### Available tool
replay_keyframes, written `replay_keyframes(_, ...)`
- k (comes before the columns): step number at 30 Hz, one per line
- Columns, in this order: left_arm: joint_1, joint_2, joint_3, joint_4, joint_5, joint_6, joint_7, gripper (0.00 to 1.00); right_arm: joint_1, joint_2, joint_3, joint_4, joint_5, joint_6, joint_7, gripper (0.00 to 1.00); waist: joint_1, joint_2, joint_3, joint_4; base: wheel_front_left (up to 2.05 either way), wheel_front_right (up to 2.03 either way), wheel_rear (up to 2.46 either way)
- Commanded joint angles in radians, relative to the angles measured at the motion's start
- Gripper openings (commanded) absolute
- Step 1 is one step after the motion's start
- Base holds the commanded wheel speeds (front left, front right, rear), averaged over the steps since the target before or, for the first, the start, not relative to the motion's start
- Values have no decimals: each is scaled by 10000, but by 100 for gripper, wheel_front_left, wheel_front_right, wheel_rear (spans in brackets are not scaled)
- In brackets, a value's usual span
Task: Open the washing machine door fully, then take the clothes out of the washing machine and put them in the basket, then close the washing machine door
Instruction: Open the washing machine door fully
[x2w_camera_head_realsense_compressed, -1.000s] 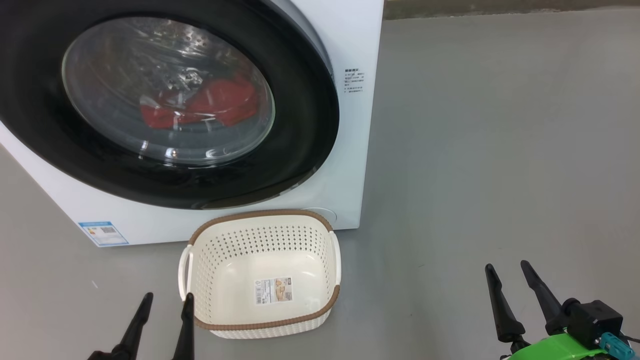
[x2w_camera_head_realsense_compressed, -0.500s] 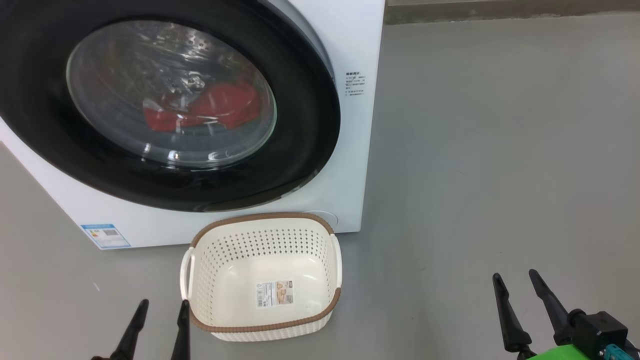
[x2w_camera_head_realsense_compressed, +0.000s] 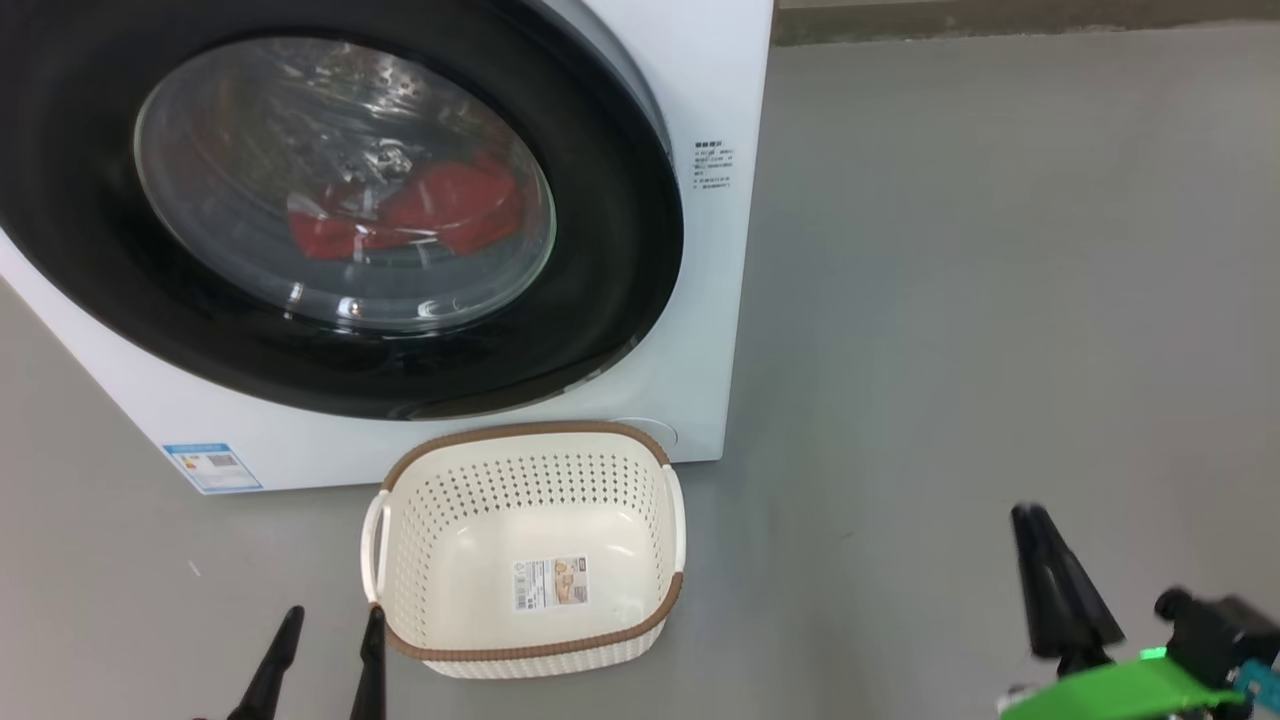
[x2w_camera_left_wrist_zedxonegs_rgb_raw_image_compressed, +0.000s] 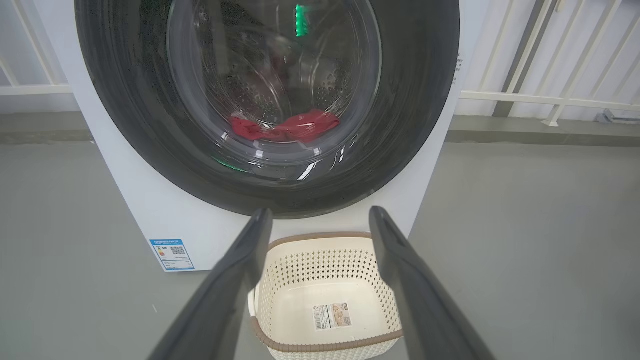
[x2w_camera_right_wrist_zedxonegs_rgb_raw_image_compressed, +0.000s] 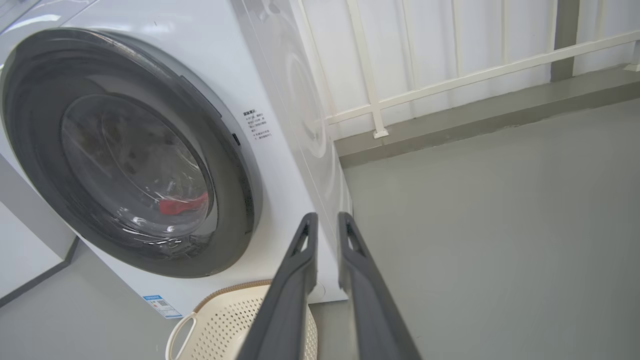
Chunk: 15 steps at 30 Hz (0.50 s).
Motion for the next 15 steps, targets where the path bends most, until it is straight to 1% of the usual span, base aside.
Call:
replay_keyframes(1,-294,138,239,-256,-36,-22,-122,100,-757,-129,303,-315,515,4,-93,0,0,0,63,11,0,0,0)
replay_keyframes(5,-452,138,123,-284,-71,-21,-122,100,-1697,-128,401,-327,1917,4,-93,0,0,0,255,80,0,0,0)
replay_keyframes(9,-697,137,6,-309,-90,-28,-122,100,-2911,-148,622,-245,2526,4,-93,0,0,0,548,228,0,0,0)
replay_keyframes(15,-1265,137,-335,-226,-133,-47,-122,100,-4892,-517,1039,283,3098,4,-93,0,0,0,1073,669,0,0,0)
